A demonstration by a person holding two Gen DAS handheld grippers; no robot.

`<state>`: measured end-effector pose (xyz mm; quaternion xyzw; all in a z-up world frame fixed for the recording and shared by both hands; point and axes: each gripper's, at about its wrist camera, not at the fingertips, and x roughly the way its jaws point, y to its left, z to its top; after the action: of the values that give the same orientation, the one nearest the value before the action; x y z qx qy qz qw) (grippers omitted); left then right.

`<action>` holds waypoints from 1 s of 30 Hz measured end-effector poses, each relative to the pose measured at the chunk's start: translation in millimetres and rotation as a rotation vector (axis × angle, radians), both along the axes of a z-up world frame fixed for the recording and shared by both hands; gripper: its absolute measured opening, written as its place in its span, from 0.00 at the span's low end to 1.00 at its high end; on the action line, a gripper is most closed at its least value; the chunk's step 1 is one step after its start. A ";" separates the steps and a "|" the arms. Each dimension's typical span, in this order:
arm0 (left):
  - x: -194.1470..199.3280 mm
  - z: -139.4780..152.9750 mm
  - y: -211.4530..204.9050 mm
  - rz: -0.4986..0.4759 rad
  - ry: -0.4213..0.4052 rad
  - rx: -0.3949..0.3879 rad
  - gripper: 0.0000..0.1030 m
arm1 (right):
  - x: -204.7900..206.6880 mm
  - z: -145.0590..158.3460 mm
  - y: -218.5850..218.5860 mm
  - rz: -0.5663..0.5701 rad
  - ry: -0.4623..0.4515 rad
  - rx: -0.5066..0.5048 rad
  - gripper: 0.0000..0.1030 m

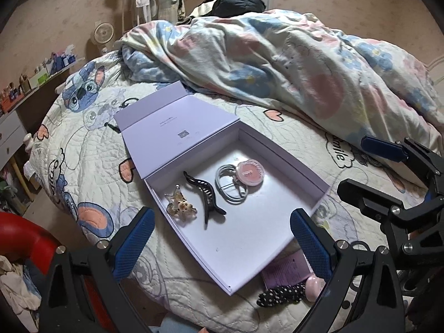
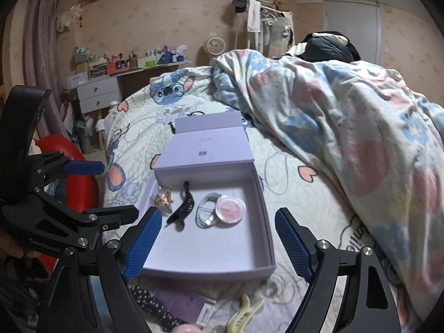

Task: Organize rigid objects
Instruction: 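Withdraw both open tools from the box toward the remaining loose items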

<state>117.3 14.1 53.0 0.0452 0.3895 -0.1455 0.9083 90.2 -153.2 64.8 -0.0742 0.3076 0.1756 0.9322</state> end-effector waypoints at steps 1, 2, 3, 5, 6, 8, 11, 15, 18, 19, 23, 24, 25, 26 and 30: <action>-3.0 0.8 -1.2 -0.004 -0.007 0.001 0.96 | -3.7 0.6 -1.2 -0.003 -0.003 0.000 0.82; -6.9 1.7 -2.2 -0.008 -0.014 0.000 0.96 | -7.8 1.1 -2.3 -0.006 -0.006 0.000 0.82; -11.6 2.6 -3.4 -0.015 -0.020 -0.005 0.96 | -12.1 1.5 -3.6 -0.011 -0.008 -0.001 0.82; -17.9 3.6 -5.6 -0.030 -0.021 -0.022 0.96 | -21.3 1.7 -6.7 -0.022 -0.009 -0.001 0.82; -20.6 3.6 -6.7 -0.037 -0.019 -0.032 0.96 | -24.4 1.6 -7.8 -0.027 -0.007 -0.001 0.82; -25.3 2.5 -9.7 -0.044 -0.010 -0.047 0.96 | -32.6 0.8 -10.7 -0.038 -0.007 0.006 0.82; -31.9 -1.2 -16.5 -0.062 -0.002 -0.051 0.96 | -43.4 -2.2 -14.9 -0.050 -0.003 0.014 0.82; -45.2 -4.7 -26.7 -0.086 -0.014 -0.015 0.96 | -58.3 -10.7 -18.4 -0.065 0.010 0.006 0.82; -55.6 -5.5 -30.4 -0.085 -0.023 -0.009 0.96 | -67.1 -16.3 -21.8 -0.068 0.015 0.007 0.82; -58.6 -5.4 -31.0 -0.083 -0.026 -0.011 0.96 | -69.5 -17.9 -23.1 -0.068 0.017 0.006 0.82; -73.6 -8.4 -35.2 -0.082 -0.034 -0.009 0.96 | -82.5 -25.8 -27.4 -0.063 0.019 0.000 0.82; -76.0 -10.2 -35.9 -0.084 -0.032 -0.010 0.96 | -86.4 -27.7 -28.6 -0.062 0.017 -0.004 0.82; -78.0 -11.7 -35.9 -0.085 -0.031 -0.013 0.96 | -90.3 -29.5 -30.1 -0.059 0.015 -0.009 0.82; -80.4 -13.9 -36.1 -0.086 -0.027 -0.017 0.96 | -92.4 -30.6 -30.8 -0.059 0.013 -0.011 0.82; -85.2 -23.5 -38.4 -0.082 0.007 -0.035 0.96 | -104.9 -33.9 -34.7 -0.051 -0.002 -0.005 0.82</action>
<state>32.1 -24.4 29.5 0.0447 0.3877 -0.1895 0.9010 -14.7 -187.9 31.0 -0.0686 0.3088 0.1510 0.9366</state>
